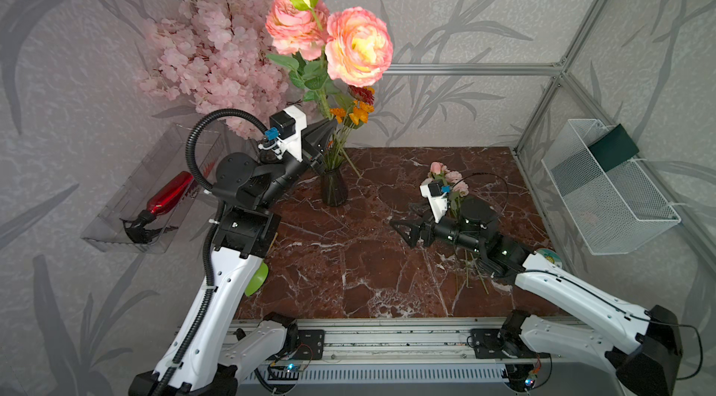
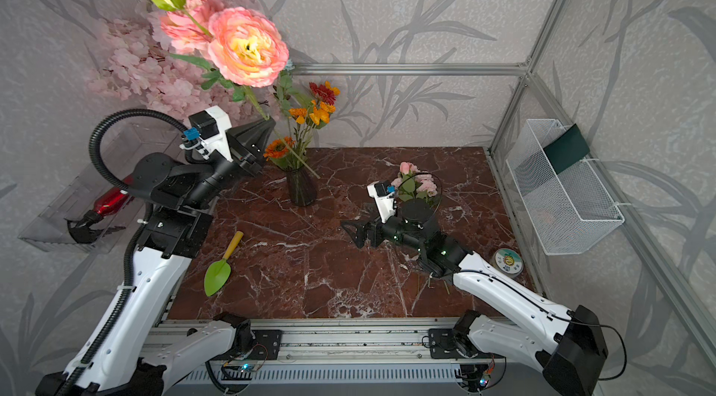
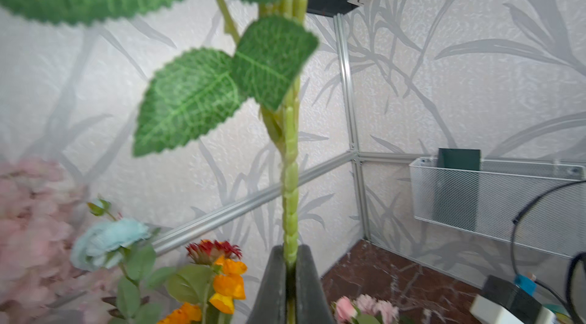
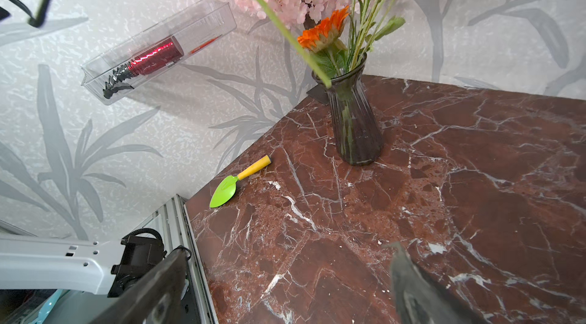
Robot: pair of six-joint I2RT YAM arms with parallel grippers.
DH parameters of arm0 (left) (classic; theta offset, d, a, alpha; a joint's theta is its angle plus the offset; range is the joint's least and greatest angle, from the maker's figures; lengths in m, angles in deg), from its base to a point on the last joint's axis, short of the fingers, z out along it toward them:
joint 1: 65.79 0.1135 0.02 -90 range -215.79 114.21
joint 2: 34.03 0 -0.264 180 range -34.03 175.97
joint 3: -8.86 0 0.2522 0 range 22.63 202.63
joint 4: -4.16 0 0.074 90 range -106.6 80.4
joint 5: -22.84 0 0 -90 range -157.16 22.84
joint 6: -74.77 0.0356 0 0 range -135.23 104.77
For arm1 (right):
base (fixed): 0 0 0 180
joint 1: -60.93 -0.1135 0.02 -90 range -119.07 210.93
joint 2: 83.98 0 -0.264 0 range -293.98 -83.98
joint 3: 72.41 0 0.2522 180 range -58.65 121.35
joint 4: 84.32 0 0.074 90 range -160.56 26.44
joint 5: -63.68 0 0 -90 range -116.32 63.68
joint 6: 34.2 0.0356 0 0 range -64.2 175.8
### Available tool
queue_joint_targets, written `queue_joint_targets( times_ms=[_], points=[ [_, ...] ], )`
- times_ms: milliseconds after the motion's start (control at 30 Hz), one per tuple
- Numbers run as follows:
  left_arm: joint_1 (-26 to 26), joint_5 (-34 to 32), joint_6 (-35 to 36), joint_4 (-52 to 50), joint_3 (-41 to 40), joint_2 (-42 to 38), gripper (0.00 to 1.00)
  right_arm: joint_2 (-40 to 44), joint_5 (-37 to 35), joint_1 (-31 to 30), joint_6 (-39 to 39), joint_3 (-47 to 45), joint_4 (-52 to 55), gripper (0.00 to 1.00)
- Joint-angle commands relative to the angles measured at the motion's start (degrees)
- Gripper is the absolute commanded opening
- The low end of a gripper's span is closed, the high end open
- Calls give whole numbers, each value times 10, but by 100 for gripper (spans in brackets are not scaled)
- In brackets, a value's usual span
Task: Pick out pink flowers from the vase
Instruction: Place the flower at the center of the board.
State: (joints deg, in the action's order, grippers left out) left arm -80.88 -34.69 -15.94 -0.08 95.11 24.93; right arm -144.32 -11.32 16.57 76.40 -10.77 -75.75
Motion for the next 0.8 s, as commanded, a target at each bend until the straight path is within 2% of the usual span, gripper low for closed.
queue_joint_targets(
  times_ms=[0, 200, 400, 667, 767],
  points=[
    [-11, 99, -44, -7, -60, 0, 2, 14, -13, -2, -32, 26, 37, 99],
    [-68, 185, 20, 3, -159, -8, 2, 21, -19, -2, -45, 20, 28, 100],
    [-107, 191, 15, 47, -203, 8, 2, 15, -9, -2, -54, 14, 0, 98],
    [-116, 207, 2, 57, -210, 23, 2, -18, 25, -2, -47, 25, -43, 78],
    [-117, 210, -1, 58, -211, 26, 2, -37, 52, -2, -43, 37, -57, 75]
  ],
)
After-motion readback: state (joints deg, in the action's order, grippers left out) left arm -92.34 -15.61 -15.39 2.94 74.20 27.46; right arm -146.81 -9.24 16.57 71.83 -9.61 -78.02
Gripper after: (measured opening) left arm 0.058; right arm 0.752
